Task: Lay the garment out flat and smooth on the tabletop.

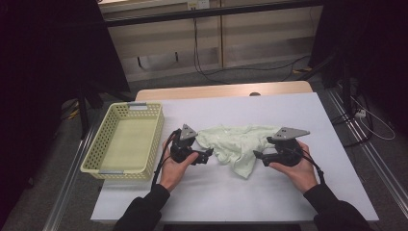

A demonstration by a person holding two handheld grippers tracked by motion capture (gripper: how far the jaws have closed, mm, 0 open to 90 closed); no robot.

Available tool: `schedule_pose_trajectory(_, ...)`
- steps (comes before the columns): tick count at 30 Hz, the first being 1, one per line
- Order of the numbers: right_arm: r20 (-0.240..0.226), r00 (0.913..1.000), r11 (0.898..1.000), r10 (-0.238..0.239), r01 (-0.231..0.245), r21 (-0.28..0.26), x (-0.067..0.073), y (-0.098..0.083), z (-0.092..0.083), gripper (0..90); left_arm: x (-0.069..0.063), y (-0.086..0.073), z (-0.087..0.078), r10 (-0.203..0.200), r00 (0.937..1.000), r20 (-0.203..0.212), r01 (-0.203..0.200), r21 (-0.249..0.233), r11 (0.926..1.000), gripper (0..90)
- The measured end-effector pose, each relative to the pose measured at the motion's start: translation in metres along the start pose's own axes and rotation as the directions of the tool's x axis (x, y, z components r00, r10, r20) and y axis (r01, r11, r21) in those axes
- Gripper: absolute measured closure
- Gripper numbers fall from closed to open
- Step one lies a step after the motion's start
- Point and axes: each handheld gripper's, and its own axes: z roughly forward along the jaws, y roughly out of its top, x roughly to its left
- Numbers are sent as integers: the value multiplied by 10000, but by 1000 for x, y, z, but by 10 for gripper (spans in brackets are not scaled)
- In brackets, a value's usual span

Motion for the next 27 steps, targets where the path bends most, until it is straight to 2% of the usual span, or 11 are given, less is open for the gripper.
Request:
schedule_pose_trajectory(2, -87, 9999, 9999, -105, 105, 5, 7, -2, -4, 273, -2, -3, -5, -162, 9997, 171, 165, -204, 9997, 52)
schedule_pose_trajectory(4, -237, 9994, 9997, -237, 238, 59, 15, -6, -7, 287, -4, -6, -10, -81, 9998, 157, 87, -338, 9994, 52)
schedule_pose_trajectory(8, -453, 9979, 9989, -453, 458, 93, 31, -11, -11, 307, -11, -12, -13, 277, 9995, -146, -280, -177, 9995, 50)
schedule_pose_trajectory(11, -588, 9957, 9972, -723, 732, 139, 43, -16, -13, 340, -16, -18, -10, 278, 9996, 52, -277, -82, 9996, 49)
schedule_pose_trajectory(14, -802, 9905, 9934, -1116, 1134, 186, 54, -17, -10, 420, -21, -19, -3, 390, 9991, 189, -391, 74, 9992, 50)
schedule_pose_trajectory(18, -1062, 9838, 9886, -1447, 1482, 262, 62, -17, -3, 494, -24, -19, 1, 616, 9974, 366, -620, 113, 9980, 50)
schedule_pose_trajectory(20, -1232, 9797, 9865, -1582, 1622, 238, 65, -17, -2, 523, -23, -19, 2, 504, 9972, 561, -504, -21, 9987, 50)
schedule_pose_trajectory(22, -1334, 9764, 9845, -1700, 1740, 194, 68, -16, -2, 533, -21, -19, 4, 164, 9970, 761, -157, -92, 9998, 51)
schedule_pose_trajectory(27, -1372, 9699, 9762, -2010, 2100, 543, 72, -18, 6, 535, -22, -18, 8, 304, 9963, 800, -295, -121, 9995, 59)
